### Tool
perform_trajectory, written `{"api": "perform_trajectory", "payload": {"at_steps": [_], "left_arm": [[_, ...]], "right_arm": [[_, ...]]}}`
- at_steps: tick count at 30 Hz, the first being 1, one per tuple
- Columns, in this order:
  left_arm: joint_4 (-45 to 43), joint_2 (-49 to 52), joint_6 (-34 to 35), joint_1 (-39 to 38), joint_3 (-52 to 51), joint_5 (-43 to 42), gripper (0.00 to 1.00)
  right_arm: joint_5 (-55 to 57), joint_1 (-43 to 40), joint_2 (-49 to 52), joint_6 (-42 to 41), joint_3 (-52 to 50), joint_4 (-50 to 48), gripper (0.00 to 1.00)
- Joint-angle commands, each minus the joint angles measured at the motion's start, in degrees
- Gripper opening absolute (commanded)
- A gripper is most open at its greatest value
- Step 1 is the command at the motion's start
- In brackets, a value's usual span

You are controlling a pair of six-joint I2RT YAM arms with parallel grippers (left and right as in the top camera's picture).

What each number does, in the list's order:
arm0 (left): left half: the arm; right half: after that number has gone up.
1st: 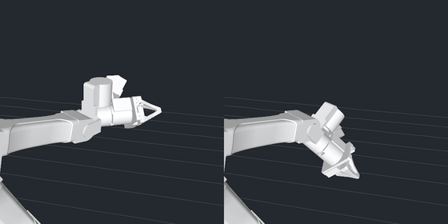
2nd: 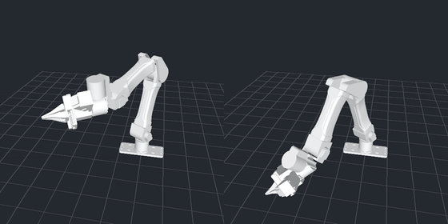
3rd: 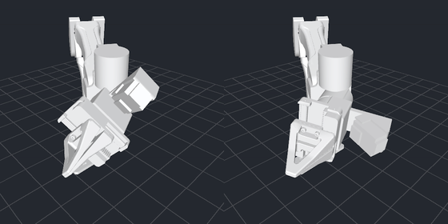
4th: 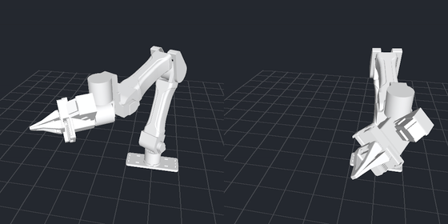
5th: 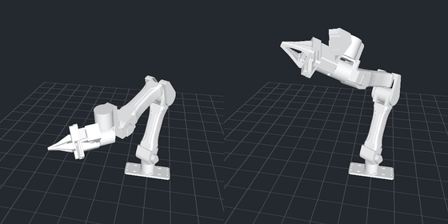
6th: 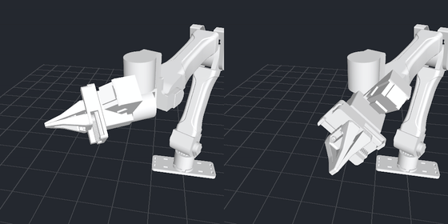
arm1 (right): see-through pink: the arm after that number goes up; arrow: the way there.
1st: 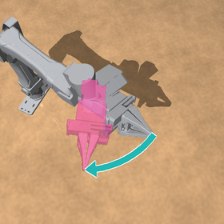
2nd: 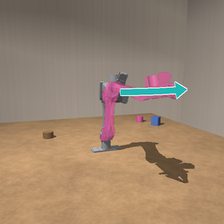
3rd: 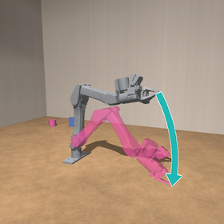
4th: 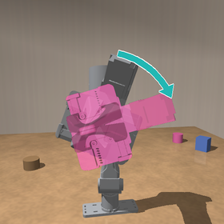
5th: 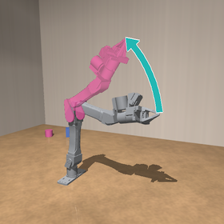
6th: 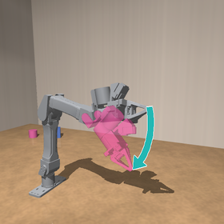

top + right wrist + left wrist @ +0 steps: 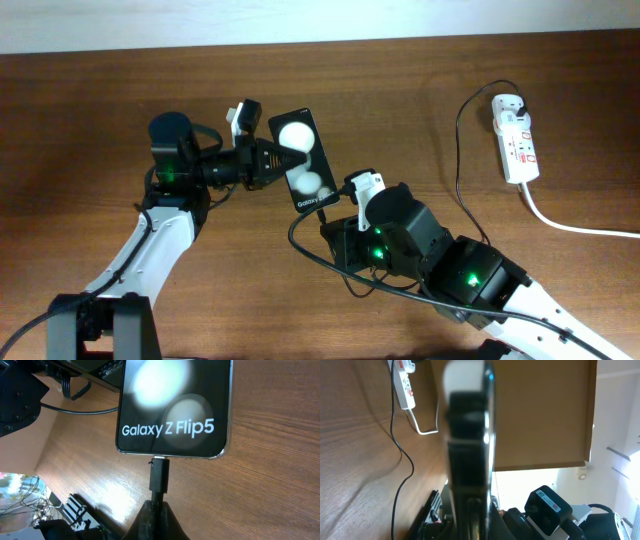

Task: Plug charger to phone and switch on socket
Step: 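Release the plug with the right gripper and lower the phone onto the table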

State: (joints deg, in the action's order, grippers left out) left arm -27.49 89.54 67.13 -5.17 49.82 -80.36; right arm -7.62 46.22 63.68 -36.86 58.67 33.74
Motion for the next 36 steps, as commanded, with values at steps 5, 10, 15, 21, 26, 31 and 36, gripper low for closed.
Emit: {"api": "perform_trajectory", "payload": {"at_steps": [5,10,15,21,26,31,36], "left_arm": [[-0.17,-0.57,-4.11,-3.08,-0.35,-9.75,0.00],[-4.83,-0.55,-7.89,-3.04,-0.35,-2.10,0.00],[-4.79,-0.50,-15.91,-5.33,-0.35,13.70,0.00],[30.08,1.64,-36.48,-14.32,10.97,40.92,0.00],[56.06,25.07,-47.47,-14.34,41.59,40.06,0.00],[65.92,42.99,-50.10,-14.34,54.66,34.71,0.00],[62.64,48.92,-50.10,-16.70,54.64,35.80,0.04]], "right_arm": [[7.02,-0.52,-0.55,1.46,1.18,-5.64,0.07],[6.82,-0.52,-1.66,1.46,1.18,-1.18,0.27],[10.19,-0.52,-15.28,1.46,1.44,10.03,0.50],[16.33,-0.52,-29.51,1.44,1.44,21.88,0.60],[16.22,-0.52,-29.53,1.42,1.44,23.93,0.66],[16.26,-0.52,-29.53,1.42,1.44,23.96,0.72],[16.26,-0.52,-29.53,1.44,1.44,25.05,0.73]]}}
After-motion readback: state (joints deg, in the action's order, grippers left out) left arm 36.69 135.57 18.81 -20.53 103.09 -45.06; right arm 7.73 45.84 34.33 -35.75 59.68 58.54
